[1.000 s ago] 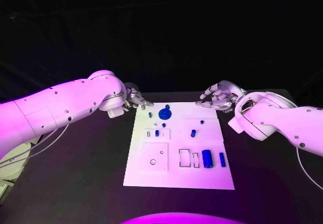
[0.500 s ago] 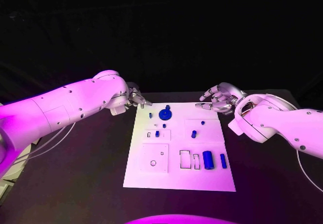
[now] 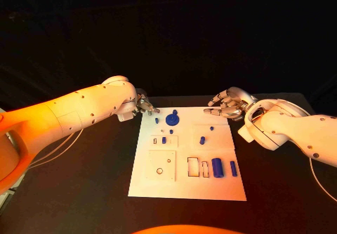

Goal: Assemble the parts on the task board

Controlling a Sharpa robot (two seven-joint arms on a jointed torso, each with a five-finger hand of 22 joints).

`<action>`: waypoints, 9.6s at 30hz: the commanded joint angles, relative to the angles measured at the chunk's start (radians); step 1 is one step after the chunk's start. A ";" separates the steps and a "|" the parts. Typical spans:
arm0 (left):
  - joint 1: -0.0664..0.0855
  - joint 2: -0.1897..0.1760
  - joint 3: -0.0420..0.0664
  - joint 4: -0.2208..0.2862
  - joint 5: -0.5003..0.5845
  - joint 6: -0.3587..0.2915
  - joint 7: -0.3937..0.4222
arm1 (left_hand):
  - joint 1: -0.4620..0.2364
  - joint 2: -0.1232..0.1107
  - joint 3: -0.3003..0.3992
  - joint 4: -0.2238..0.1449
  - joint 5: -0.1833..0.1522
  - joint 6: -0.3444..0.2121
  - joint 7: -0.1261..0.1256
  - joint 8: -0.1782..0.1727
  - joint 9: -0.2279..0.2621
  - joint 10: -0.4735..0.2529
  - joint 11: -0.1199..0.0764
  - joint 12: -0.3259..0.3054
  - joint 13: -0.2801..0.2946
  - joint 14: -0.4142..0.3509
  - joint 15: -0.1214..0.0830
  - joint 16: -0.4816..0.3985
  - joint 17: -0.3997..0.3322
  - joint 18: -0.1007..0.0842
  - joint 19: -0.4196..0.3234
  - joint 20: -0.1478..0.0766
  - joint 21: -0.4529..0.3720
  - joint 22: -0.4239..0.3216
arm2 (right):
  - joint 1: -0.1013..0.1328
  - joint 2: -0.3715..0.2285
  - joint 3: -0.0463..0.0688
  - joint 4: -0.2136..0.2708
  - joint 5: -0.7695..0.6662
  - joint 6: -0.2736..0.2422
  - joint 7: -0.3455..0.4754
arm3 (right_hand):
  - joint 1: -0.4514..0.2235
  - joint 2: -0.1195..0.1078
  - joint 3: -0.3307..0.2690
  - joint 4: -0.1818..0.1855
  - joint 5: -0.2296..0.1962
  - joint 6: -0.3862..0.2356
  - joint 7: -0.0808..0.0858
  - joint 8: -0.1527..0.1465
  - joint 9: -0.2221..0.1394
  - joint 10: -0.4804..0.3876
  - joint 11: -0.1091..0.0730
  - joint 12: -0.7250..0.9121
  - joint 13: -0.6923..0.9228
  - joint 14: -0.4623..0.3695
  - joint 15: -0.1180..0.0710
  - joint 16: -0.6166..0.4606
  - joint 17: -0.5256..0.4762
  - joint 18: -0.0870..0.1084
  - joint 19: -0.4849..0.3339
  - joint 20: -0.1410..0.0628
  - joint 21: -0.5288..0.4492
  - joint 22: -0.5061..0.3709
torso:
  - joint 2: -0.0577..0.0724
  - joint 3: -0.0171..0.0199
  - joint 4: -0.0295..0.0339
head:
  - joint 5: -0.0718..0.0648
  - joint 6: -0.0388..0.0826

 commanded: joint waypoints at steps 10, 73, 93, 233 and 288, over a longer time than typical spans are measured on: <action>-0.009 0.027 -0.016 -0.033 0.022 0.041 0.025 | 0.014 0.002 -0.008 0.000 0.006 0.000 0.008 -0.007 -0.003 -0.003 0.005 0.003 0.001 0.064 0.008 -0.001 0.132 -0.004 0.002 0.008 -0.004 0.001 | 0.000 0.003 0.000 0.002 -0.001 -0.003 0.014 | -0.009 0.005 -0.008 -0.001 0.002 -0.003 -0.001 0.005 -0.001 -0.005 0.000 -0.003 0.001 0.072 0.001 -0.003 0.135 0.005 -0.008 0.001 -0.002 0.106 | 0.000 0.0005 0.0003 | 0.002 -0.004; -0.020 0.045 -0.022 -0.054 0.056 0.072 0.049 | 0.212 0.063 0.057 -0.020 0.007 0.051 -0.018 0.026 -0.009 0.013 -0.018 0.020 0.017 0.072 -0.010 0.010 0.155 -0.006 0.010 0.000 0.006 0.021 | 0.000 0.010 0.000 -0.001 -0.047 -0.005 0.011 | -0.007 0.010 -0.009 -0.001 0.002 -0.001 -0.001 0.008 -0.001 -0.002 0.000 0.000 0.002 0.072 0.000 -0.003 0.136 0.005 -0.007 0.000 -0.002 0.106 | 0.000 0.0010 0.0008 | 0.003 -0.013; -0.019 -0.051 -0.022 0.075 0.155 -0.048 0.048 | 0.253 0.051 0.341 -0.117 0.008 0.020 -0.027 0.125 0.095 0.027 -0.027 0.014 0.012 0.072 -0.018 0.008 0.151 -0.007 0.013 -0.010 0.013 0.033 | 0.000 -0.002 0.000 -0.002 -0.046 -0.006 0.011 | -0.007 0.010 -0.009 -0.001 0.002 -0.001 -0.001 0.008 -0.001 -0.002 0.000 0.000 0.002 0.072 0.000 -0.003 0.136 0.005 -0.007 0.000 -0.002 0.106 | -0.004 0.0007 0.0049 | 0.003 -0.017; -0.130 -0.199 -0.051 0.454 -0.072 -0.119 -0.007 | 0.094 -0.015 0.426 -0.127 -0.003 0.065 -0.051 0.160 0.120 0.088 -0.048 0.038 0.056 0.079 -0.036 0.012 0.166 -0.015 0.044 -0.021 0.034 0.073 | -0.006 -0.028 -0.002 0.002 -0.037 0.001 0.005 | -0.006 0.018 -0.015 -0.001 0.002 0.003 -0.003 0.013 0.000 0.000 -0.002 0.002 -0.001 0.071 -0.002 -0.006 0.133 0.006 -0.006 -0.001 -0.005 0.106 | -0.014 -0.0049 0.0220 | 0.002 -0.060; -0.126 -0.244 0.000 0.404 0.222 -0.357 0.231 | -0.017 0.016 -0.050 -0.002 -0.028 -0.111 0.049 0.015 0.010 -0.250 0.046 -0.183 -0.279 -0.045 0.045 -0.107 -0.099 0.043 -0.196 0.037 -0.181 -0.231 | -0.008 -0.031 -0.002 0.000 -0.037 0.001 0.006 | -0.011 0.021 -0.018 0.000 0.001 0.001 -0.003 0.013 -0.001 -0.003 -0.002 0.000 -0.004 0.069 -0.002 -0.009 0.125 0.007 -0.009 -0.002 -0.013 0.101 | -0.015 -0.0050 0.0214 | -0.013 -0.040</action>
